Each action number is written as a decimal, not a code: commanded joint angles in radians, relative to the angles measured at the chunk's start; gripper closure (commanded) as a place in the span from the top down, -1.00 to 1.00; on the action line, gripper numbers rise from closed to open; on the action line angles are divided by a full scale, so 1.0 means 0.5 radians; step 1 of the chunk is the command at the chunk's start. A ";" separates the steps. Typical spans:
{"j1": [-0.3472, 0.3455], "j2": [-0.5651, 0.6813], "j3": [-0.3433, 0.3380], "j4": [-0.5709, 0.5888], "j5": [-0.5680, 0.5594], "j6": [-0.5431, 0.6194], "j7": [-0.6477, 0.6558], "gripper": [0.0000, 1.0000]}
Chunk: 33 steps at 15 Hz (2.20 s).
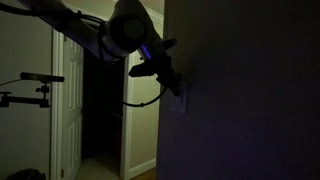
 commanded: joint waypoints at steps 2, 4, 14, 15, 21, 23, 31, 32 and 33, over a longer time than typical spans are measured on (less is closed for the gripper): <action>0.030 -0.117 -0.016 -0.150 0.003 -0.018 -0.048 -0.91; 0.042 -0.214 -0.009 -0.270 0.001 -0.133 -0.104 -0.91; 0.101 -0.432 0.023 -0.551 0.047 -1.035 -0.302 0.19; 0.101 -0.435 0.024 -0.562 0.040 -1.088 -0.301 0.30; 0.105 -0.435 0.029 -0.600 0.029 -1.268 -0.306 0.98; 0.101 -0.351 0.027 -0.534 0.014 -1.234 -0.281 0.85; 0.105 -0.351 0.028 -0.543 0.014 -1.256 -0.281 1.00; 0.105 -0.351 0.028 -0.543 0.014 -1.256 -0.281 1.00; 0.105 -0.351 0.028 -0.543 0.014 -1.256 -0.281 1.00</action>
